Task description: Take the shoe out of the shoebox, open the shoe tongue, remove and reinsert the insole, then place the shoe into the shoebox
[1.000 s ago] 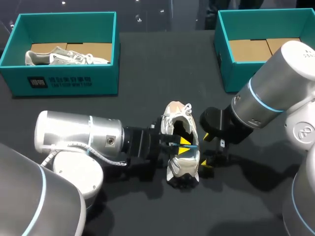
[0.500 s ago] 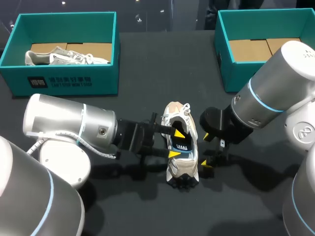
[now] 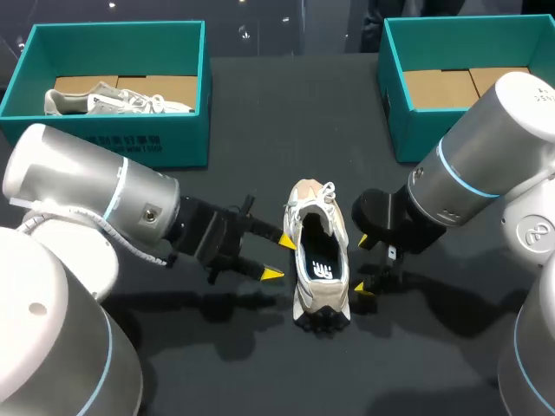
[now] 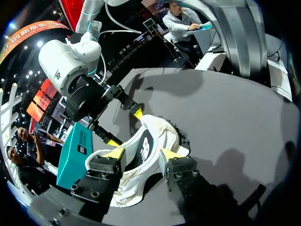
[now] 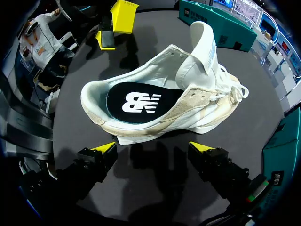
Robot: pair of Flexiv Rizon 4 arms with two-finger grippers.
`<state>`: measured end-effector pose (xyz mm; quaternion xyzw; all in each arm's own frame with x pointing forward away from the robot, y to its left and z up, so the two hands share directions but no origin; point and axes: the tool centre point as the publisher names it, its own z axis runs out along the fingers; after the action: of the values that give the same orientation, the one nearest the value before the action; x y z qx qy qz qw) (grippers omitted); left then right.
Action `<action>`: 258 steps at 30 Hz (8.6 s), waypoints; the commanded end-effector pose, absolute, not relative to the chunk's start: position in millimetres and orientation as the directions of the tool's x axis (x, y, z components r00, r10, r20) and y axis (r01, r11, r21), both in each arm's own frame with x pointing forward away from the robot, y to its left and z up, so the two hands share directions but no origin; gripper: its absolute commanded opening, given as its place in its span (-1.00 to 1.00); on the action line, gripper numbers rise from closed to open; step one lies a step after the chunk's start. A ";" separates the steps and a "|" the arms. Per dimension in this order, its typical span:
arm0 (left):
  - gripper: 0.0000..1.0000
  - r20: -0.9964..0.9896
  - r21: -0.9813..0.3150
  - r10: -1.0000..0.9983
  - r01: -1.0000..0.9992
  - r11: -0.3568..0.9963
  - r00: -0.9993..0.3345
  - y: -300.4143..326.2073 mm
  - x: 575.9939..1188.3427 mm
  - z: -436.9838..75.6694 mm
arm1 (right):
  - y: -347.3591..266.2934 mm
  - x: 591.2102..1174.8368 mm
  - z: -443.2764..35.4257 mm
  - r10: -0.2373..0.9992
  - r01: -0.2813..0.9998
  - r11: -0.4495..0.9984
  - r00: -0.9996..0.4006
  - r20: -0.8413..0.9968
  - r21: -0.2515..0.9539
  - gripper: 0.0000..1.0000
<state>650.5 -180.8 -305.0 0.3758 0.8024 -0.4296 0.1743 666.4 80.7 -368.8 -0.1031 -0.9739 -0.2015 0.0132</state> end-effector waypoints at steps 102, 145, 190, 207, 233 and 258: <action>-1.00 -0.135 -0.319 0.973 0.922 -0.219 0.185 -233.1 682.4 -317.0 | -64.8 647.5 -344.2 0.217 0.209 0.904 -0.976 0.020 0.372 1.00; -1.00 -0.011 -0.203 0.993 0.972 -0.118 0.118 -241.2 663.8 -370.7 | -64.8 647.5 -344.2 0.217 0.209 0.904 -0.976 0.020 0.372 1.00; -1.00 -0.024 -0.166 0.999 0.985 -0.049 0.045 -248.1 671.1 -409.5 | -64.8 647.5 -344.2 0.217 0.209 0.904 -0.976 0.020 0.372 1.00; -0.73 -0.121 0.005 0.988 0.996 -0.093 0.093 -253.6 682.1 -353.2 | -64.8 647.5 -344.2 0.217 0.209 0.904 -0.976 0.020 0.372 1.00; 0.68 -0.090 0.026 0.995 0.999 -0.036 0.038 -248.3 703.2 -358.4 | -64.8 647.5 -344.2 0.217 0.209 0.904 -0.976 0.020 0.372 1.00; 0.37 -0.101 -0.028 0.990 0.995 0.096 -0.098 -248.5 711.4 -354.2 | -64.8 647.5 -344.2 0.217 0.209 0.904 -0.976 0.020 0.372 1.00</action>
<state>709.8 -249.0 -353.1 0.6712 0.7394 -0.0447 0.0286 649.9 -64.3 -345.4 -0.1091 -0.9757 -0.1898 -0.0096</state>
